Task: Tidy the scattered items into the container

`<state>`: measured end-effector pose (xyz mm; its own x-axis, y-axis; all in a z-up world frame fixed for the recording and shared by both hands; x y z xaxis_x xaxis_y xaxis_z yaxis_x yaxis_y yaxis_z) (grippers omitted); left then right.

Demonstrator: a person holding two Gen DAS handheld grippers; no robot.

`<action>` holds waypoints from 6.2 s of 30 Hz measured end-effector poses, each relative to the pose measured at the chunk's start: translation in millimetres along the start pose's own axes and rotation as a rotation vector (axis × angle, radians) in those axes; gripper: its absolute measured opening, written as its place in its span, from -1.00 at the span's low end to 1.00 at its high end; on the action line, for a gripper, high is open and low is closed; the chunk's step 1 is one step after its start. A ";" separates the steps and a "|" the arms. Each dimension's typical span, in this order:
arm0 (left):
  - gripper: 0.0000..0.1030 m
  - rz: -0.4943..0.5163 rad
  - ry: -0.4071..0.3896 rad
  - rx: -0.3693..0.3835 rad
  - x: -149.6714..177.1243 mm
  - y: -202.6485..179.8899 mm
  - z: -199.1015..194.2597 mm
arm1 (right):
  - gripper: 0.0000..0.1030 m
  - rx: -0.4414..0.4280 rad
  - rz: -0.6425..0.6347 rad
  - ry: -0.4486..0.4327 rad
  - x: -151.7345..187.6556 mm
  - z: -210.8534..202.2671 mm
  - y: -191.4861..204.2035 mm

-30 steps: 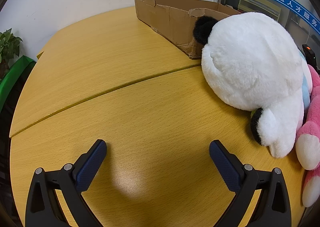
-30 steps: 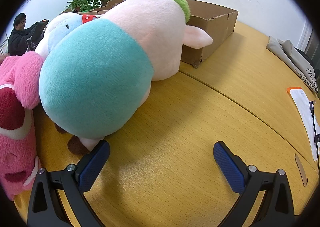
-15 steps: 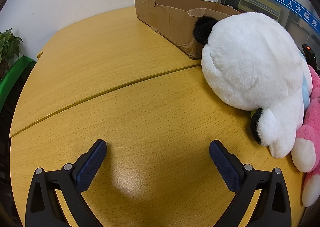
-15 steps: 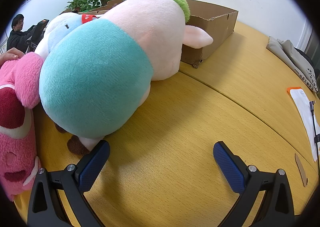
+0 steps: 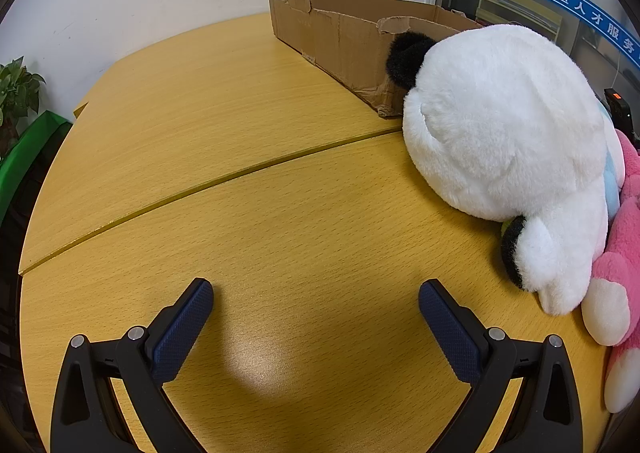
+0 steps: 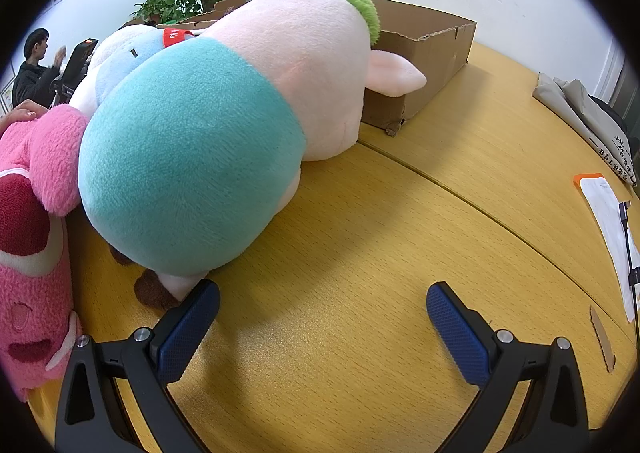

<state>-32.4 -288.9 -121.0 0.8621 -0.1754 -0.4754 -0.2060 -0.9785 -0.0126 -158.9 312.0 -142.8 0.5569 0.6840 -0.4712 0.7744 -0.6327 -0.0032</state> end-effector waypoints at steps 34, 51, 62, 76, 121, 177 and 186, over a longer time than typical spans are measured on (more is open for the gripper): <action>1.00 -0.003 0.000 -0.002 0.0 0.7 -0.6 | 1.00 0.002 0.003 0.000 0.3 -0.2 0.3; 1.00 -0.004 0.000 -0.002 -0.1 1.2 -1.1 | 1.00 0.001 0.002 0.000 1.4 -0.8 1.3; 1.00 -0.005 0.000 -0.003 -0.1 1.4 -1.3 | 1.00 0.001 0.003 0.000 2.9 -1.7 2.6; 1.00 -0.006 0.000 -0.004 0.0 1.5 -1.5 | 1.00 0.001 0.002 0.000 4.4 -2.5 3.9; 1.00 0.011 0.001 0.012 0.7 3.8 -1.3 | 1.00 0.006 0.011 0.002 3.0 -1.7 3.7; 1.00 -0.291 -0.158 0.087 0.5 -281.5 -118.2 | 0.99 0.282 0.586 -0.245 39.3 -159.9 187.6; 1.00 -0.296 -0.073 0.214 -11.6 -292.8 -74.1 | 0.99 0.254 0.524 -0.209 23.2 -136.7 177.0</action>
<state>52.2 -8.4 -46.6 0.8652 0.1272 -0.4850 -0.0519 -0.9394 -0.3389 32.1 265.5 -33.7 0.7531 0.1896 -0.6299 0.3042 -0.9494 0.0779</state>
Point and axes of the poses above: each gripper's, at about its wrist camera, not at the fingertips, and z roughly the way its jaws point, y to its left, x to its underside, the point moved 3 cm from there along z, roughly the way its jaws point, and after that the axes turned 8 degrees about y, right-handed, at the moved point
